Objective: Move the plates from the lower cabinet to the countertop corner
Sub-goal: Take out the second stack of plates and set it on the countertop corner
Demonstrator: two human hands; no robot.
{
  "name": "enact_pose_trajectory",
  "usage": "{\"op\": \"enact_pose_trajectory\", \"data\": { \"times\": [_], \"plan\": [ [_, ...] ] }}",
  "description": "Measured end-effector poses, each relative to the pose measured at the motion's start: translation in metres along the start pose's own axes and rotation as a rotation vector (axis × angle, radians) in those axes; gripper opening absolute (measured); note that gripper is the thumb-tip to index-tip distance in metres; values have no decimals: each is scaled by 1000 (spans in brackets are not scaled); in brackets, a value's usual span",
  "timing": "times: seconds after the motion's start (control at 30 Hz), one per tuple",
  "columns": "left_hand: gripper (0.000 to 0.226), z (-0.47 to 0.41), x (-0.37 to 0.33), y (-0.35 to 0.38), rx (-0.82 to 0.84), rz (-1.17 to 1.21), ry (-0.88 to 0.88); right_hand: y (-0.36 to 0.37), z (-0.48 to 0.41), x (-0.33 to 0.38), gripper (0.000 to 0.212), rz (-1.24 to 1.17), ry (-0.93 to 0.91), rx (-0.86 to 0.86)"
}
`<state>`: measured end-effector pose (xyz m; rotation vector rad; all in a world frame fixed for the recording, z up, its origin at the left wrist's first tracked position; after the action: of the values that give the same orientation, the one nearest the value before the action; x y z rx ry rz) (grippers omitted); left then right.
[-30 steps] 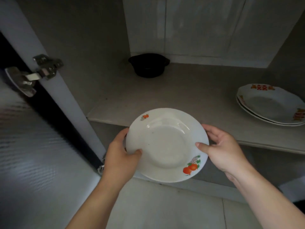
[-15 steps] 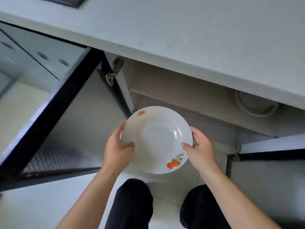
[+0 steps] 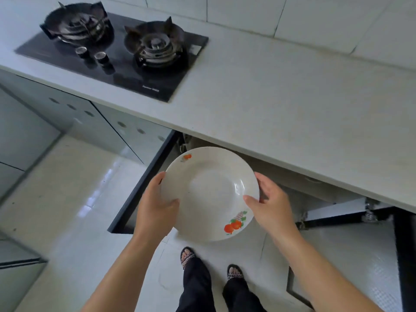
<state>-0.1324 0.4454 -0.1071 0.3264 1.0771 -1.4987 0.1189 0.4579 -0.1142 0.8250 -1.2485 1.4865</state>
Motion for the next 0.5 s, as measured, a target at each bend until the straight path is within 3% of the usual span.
{"op": "enact_pose_trajectory", "data": {
  "times": [0.3,0.5],
  "plan": [
    [62,74,-13,17,-57,53,41,-58,36,26,58,-44,-87,30],
    [59,115,13,-2,-161,145,14,-50,55,32,57,-34,-136,166]
  ]
}}
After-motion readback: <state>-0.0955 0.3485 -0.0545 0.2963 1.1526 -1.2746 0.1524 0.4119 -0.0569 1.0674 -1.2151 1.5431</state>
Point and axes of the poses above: each hand's wrist, its own z-axis away from the middle knuckle, its own y-axis out of the palm, x = y × z, the point moved 7 cm from there along -z, towards the middle knuckle, and after that the axes turned 8 degrees about -y, right-handed, at the moved point
